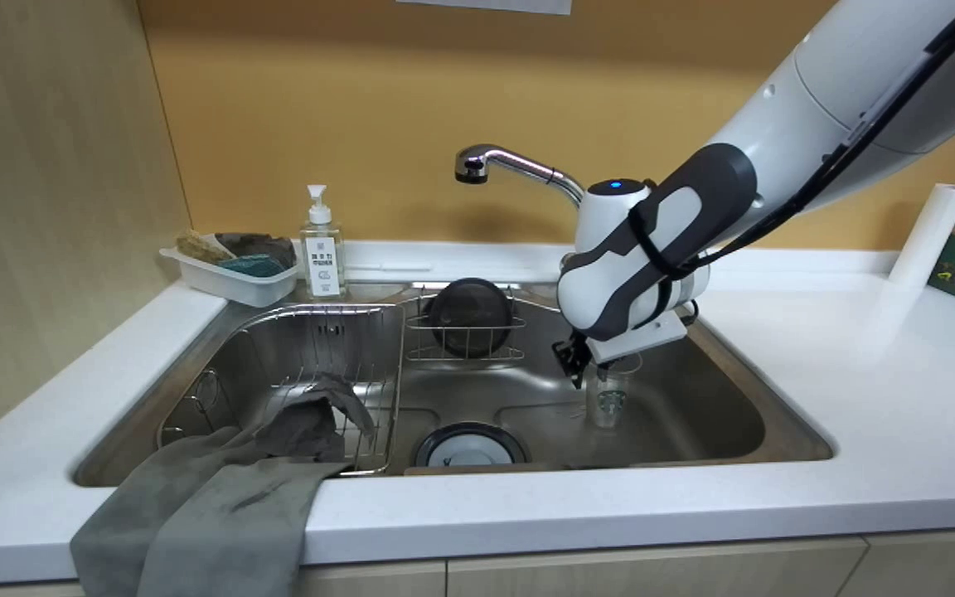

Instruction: Remove the cup from the sink and place it on the counter right side of the sink

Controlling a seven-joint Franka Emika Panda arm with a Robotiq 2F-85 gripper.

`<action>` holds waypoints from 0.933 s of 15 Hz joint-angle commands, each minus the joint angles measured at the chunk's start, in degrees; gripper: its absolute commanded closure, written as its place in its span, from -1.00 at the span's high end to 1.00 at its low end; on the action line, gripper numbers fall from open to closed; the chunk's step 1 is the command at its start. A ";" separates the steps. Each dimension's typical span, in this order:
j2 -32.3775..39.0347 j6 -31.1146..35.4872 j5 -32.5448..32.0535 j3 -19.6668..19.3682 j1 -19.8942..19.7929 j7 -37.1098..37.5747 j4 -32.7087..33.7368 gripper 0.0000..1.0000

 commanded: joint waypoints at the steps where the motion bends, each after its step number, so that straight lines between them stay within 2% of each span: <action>1: 0.71 -0.36 1.10 0.45 -0.53 -0.90 2.39 -0.66; 4: 0.28 -0.20 0.92 0.38 -0.41 -1.75 2.77 -0.98; 10: -2.81 -1.00 -0.33 -0.64 0.77 -2.08 2.95 -0.98; 14: -7.94 -2.32 -4.17 -3.08 2.83 -1.38 2.22 -0.98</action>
